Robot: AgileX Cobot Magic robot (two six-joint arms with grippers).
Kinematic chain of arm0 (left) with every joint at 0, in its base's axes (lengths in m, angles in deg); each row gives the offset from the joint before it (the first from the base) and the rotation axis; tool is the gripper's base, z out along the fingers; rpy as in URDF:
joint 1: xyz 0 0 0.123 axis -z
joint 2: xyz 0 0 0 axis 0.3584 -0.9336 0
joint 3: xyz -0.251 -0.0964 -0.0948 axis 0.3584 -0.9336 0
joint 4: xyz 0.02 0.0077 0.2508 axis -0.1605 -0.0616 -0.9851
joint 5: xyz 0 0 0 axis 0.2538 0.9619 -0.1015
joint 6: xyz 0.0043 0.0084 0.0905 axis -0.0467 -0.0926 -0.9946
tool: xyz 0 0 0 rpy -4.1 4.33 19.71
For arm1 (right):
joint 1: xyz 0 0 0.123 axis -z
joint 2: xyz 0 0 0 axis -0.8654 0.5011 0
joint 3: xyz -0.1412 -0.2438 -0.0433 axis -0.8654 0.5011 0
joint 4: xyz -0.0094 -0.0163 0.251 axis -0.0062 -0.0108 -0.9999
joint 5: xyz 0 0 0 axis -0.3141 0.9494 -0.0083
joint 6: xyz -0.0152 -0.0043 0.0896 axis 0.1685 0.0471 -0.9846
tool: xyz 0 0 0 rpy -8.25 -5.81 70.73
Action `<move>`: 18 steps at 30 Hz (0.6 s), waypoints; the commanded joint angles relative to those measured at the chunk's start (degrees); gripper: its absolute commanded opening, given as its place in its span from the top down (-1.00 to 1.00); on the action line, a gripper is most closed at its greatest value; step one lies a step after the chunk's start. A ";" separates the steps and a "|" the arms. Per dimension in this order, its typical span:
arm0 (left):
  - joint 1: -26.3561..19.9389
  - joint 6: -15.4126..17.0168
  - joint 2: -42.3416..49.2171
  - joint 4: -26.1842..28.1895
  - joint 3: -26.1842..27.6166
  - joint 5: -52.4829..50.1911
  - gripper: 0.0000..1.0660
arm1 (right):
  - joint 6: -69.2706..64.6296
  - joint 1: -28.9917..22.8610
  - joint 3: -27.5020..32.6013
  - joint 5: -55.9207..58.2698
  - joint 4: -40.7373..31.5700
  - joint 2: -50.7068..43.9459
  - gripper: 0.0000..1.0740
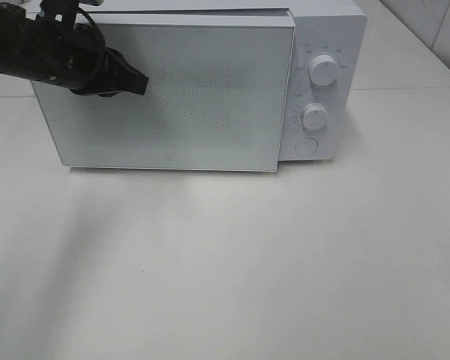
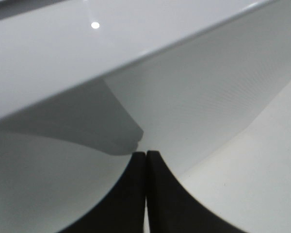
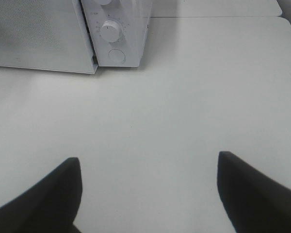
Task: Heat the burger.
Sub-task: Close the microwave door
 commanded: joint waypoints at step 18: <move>11.57 0.00 -14.32 0.63 21.83 -5.10 0.99 | 0.00 0.06 0.06 -0.69 0.00 -0.34 -0.39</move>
